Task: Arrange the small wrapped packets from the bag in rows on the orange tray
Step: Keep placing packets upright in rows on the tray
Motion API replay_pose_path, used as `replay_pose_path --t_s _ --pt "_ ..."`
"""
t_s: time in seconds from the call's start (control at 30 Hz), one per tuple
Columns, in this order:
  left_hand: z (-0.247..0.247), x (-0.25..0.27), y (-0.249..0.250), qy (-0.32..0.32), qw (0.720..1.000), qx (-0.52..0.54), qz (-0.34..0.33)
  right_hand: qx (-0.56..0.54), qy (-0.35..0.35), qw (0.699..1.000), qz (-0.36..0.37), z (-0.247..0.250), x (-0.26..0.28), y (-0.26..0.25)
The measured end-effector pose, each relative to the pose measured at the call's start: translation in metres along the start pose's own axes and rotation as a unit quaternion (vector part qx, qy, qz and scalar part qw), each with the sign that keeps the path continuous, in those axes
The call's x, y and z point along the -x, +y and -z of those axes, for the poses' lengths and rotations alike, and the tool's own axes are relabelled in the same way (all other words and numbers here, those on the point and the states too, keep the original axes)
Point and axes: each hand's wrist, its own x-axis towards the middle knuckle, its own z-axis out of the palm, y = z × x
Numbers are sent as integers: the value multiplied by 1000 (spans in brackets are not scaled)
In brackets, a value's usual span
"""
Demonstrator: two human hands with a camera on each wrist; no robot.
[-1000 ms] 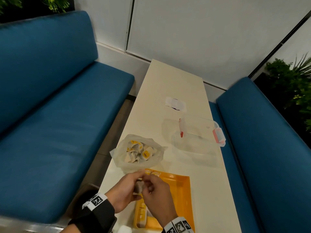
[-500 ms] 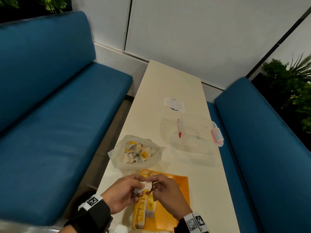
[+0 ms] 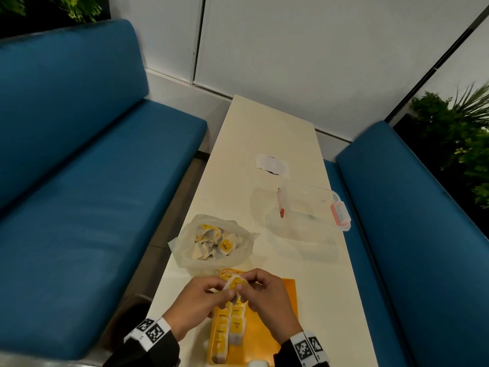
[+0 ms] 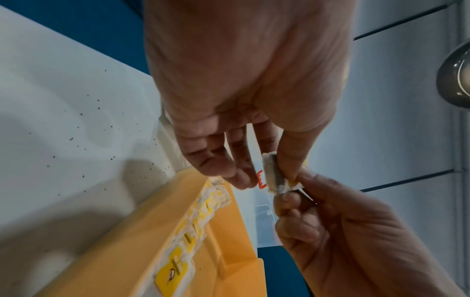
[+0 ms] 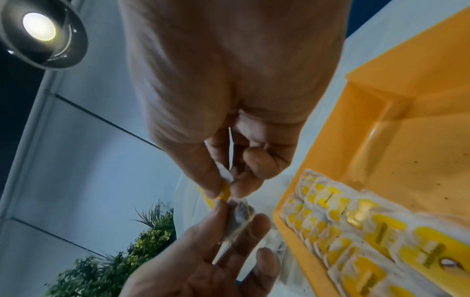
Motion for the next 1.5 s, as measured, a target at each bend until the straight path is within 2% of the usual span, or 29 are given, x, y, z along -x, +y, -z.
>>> replay_pose_path --t_s 0.13,0.3,0.43,0.57,0.7,0.87,1.03,1.3,1.5 --pt "1 -3 -2 4 999 -28 -18 9 -9 1000 -5 -1 0 0" --pt "10 -9 -15 69 993 -90 31 63 -14 998 -29 17 -1 13" --pt "10 -9 -28 27 987 -127 94 103 -70 986 -110 23 7 37" --pt "6 -10 -34 1 983 -148 106 144 -120 967 -175 16 17 62" --pt "4 -10 -34 -13 983 -149 106 185 -134 949 -216 6 19 72" --pt "3 -9 -30 -19 983 -143 111 261 -105 938 -202 -4 18 76" --pt "4 -10 -31 -19 984 -139 114 339 -82 926 -144 -8 17 77" --pt "4 -11 -32 -22 983 -145 113 336 -52 927 -158 -10 16 76" --pt "3 -13 -33 -21 982 -151 113 355 -60 926 -117 -16 13 65"
